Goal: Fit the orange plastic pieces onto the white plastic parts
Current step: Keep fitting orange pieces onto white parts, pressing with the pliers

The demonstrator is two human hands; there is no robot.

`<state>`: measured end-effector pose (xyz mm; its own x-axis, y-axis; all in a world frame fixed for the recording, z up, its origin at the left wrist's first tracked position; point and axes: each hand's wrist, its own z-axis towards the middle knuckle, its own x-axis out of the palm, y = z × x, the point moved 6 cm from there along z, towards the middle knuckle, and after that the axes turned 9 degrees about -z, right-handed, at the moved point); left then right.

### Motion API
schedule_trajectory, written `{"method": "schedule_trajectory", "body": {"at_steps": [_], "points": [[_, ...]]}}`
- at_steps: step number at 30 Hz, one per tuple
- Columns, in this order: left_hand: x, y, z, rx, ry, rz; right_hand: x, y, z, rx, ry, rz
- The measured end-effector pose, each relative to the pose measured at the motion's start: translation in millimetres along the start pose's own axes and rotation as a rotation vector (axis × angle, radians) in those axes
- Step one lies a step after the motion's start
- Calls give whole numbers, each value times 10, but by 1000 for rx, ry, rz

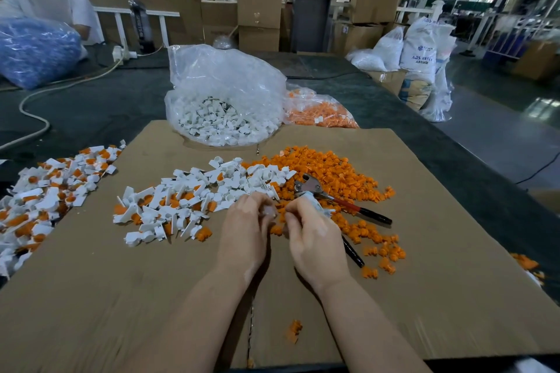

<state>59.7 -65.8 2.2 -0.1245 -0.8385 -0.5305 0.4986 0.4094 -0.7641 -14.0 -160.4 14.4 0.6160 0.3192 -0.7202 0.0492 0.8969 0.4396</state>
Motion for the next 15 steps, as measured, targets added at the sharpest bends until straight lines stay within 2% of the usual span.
{"method": "schedule_trajectory", "body": {"at_steps": [3,5,11,13,15], "points": [[-48,39,3,-73,-37,-54,57,106,-32,-120,124,4],[-44,36,2,-79,-26,-66,81,92,-24,-120,137,-31],[-69,0,-7,-39,-43,-49,122,10,0,-33,120,-78],[-92,-28,-18,-1,-74,-24,85,-14,11,-4,64,-78],[-77,-42,-34,5,-39,-56,29,-47,21,38,-14,-74]]}}
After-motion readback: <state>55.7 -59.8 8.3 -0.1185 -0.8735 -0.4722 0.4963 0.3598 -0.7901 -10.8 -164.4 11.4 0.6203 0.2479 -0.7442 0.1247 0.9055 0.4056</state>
